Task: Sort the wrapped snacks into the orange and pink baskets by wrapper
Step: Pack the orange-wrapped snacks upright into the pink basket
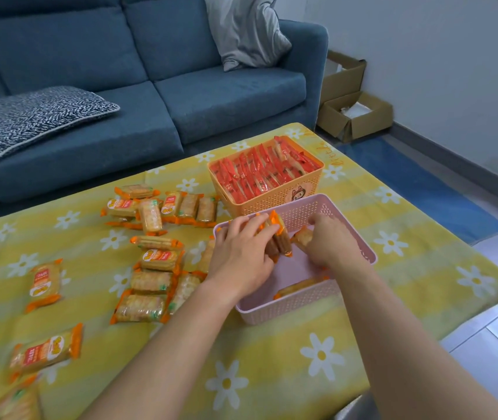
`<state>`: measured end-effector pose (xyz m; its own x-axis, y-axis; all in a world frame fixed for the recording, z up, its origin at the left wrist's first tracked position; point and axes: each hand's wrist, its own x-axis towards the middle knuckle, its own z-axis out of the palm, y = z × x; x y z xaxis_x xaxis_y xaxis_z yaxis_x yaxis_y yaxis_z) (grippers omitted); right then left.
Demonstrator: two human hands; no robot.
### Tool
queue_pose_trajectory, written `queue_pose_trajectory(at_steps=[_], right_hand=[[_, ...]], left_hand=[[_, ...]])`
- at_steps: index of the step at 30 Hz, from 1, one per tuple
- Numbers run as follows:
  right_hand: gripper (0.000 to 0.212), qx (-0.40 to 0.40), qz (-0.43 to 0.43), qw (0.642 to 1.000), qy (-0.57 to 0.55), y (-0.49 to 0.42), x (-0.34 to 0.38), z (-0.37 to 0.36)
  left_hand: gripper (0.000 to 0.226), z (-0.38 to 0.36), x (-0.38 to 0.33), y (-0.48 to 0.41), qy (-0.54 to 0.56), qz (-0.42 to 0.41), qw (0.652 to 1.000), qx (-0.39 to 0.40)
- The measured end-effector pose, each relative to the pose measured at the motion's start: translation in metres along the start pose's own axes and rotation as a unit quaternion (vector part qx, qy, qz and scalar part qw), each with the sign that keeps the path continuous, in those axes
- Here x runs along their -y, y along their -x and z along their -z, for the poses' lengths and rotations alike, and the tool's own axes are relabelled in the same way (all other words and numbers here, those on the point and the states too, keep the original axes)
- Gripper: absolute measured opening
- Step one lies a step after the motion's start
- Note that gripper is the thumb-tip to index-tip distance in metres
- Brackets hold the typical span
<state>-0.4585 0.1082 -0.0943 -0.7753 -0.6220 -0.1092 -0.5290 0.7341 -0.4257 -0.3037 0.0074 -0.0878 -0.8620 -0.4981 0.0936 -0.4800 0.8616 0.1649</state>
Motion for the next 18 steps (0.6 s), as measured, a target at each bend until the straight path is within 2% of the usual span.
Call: queue_pose_trajectory(at_steps=[3, 8, 11, 15, 18], right_hand=[[0.042, 0.093, -0.02, 0.993, 0.07, 0.005, -0.001, -0.003], [0.06, 0.127, -0.046, 0.986, 0.099, 0.008, 0.003, -0.006], [0.049, 0.102, -0.049, 0.992, 0.064, 0.006, 0.005, -0.002], [0.056, 0.061, -0.054, 0.996, -0.027, 0.001, 0.009, 0.003], [0.044, 0.06, -0.033, 0.99, -0.12, 0.003, 0.015, 0.009]], left_hand=[[0.064, -0.001, 0.001, 0.0, -0.001, -0.001, 1.0, 0.0], [0.064, 0.0, 0.001, 0.001, -0.008, -0.003, 1.0, -0.001], [0.063, 0.0, 0.001, 0.0, -0.009, -0.004, 1.0, 0.002], [0.063, 0.0, 0.001, 0.0, -0.012, -0.002, 1.0, 0.003], [0.063, 0.001, 0.0, 0.0, -0.01, -0.002, 1.0, 0.004]])
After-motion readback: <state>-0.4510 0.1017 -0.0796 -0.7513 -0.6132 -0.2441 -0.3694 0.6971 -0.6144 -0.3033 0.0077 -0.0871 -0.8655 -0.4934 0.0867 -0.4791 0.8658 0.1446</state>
